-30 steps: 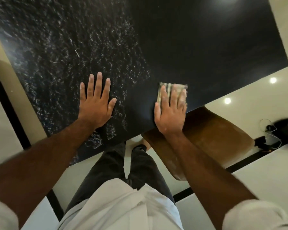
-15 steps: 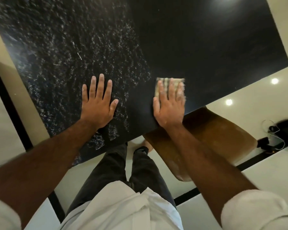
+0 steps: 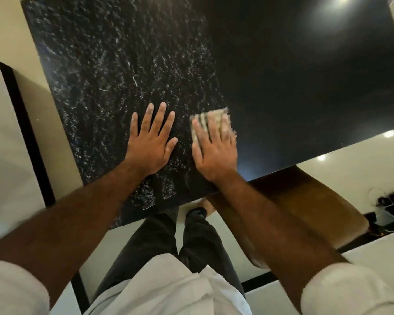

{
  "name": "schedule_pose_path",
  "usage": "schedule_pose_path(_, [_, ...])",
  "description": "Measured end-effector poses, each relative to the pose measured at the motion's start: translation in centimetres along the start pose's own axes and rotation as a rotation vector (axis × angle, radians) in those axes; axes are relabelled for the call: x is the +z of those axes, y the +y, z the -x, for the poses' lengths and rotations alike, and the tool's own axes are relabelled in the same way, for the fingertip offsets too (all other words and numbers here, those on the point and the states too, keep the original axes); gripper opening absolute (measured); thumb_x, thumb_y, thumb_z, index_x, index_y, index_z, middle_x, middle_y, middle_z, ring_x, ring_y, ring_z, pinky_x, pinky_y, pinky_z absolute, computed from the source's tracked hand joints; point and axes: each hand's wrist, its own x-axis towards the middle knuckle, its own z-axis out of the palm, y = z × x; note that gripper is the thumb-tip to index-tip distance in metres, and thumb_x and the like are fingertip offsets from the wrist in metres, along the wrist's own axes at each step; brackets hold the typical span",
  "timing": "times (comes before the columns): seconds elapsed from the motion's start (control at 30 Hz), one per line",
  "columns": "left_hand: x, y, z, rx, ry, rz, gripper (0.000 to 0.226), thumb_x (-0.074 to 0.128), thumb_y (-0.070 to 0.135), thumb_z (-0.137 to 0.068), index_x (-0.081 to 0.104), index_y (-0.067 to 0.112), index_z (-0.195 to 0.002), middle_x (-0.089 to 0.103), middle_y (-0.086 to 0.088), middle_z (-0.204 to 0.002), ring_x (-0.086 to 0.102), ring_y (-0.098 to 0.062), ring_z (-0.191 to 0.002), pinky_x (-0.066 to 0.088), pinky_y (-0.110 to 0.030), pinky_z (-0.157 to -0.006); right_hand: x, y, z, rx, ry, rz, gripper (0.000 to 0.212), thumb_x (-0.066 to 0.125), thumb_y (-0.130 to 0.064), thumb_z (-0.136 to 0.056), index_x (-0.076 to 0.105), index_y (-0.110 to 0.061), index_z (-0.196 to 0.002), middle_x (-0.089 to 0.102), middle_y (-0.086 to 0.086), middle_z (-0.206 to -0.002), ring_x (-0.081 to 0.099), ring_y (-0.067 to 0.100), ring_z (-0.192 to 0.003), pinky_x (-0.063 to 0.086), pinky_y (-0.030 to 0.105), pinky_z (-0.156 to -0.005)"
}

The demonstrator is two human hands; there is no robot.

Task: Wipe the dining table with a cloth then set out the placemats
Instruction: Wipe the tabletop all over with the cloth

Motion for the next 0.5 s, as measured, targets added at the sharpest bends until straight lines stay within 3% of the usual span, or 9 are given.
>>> schedule_pose_path(0.1, [-0.1, 0.0, -0.2, -0.01, -0.032, 0.01, 0.074, 0.024, 0.056, -0.117, 0.0, 0.022, -0.179, -0.014, -0.006, -0.186, -0.01, -0.035, -0.172, 0.004, -0.071, -0.135, -0.7, 3.5, -3.3, 0.115, 0.06, 0.039, 0.067, 0.032, -0.057, -0.115, 0.024, -0.034, -0.177, 0.016, 0.008, -0.186, 0.011, 0.045, -0.171, 0.027, 0.065, -0.131])
schedule_pose_path(0.27, [0.0, -0.2, -0.3, -0.033, -0.037, 0.037, 0.074, 0.021, 0.054, -0.118, 0.0, 0.016, -0.178, -0.015, -0.005, -0.186, -0.012, -0.033, -0.172, 0.004, -0.07, -0.135, -1.5, 2.9, 0.3, 0.303, 0.031, 0.009, 0.069, 0.031, -0.056, -0.115, 0.013, -0.036, -0.178, 0.003, 0.005, -0.188, -0.001, 0.041, -0.173, 0.024, 0.07, -0.133])
schedule_pose_path(0.4, [0.1, -0.2, -0.3, -0.026, -0.027, 0.036, 0.078, 0.02, 0.056, -0.116, 0.002, 0.012, -0.178, -0.011, -0.006, -0.187, -0.009, -0.032, -0.173, 0.006, -0.069, -0.135, -0.4, -1.5, 2.2, 0.19, -0.022, 0.005, 0.07, 0.035, -0.055, -0.114, 0.016, -0.035, -0.179, 0.004, 0.006, -0.188, -0.003, 0.042, -0.172, 0.023, 0.067, -0.133])
schedule_pose_path(0.5, [0.3, -0.2, -0.3, -0.019, -0.018, 0.025, 0.078, 0.02, 0.056, -0.115, 0.003, 0.012, -0.178, -0.011, -0.006, -0.187, -0.008, -0.033, -0.173, 0.006, -0.069, -0.135, -0.2, -2.2, -2.1, 0.041, 0.016, 0.01, 0.069, 0.037, -0.054, -0.114, 0.022, -0.035, -0.178, 0.011, 0.007, -0.187, 0.003, 0.044, -0.172, 0.024, 0.065, -0.132])
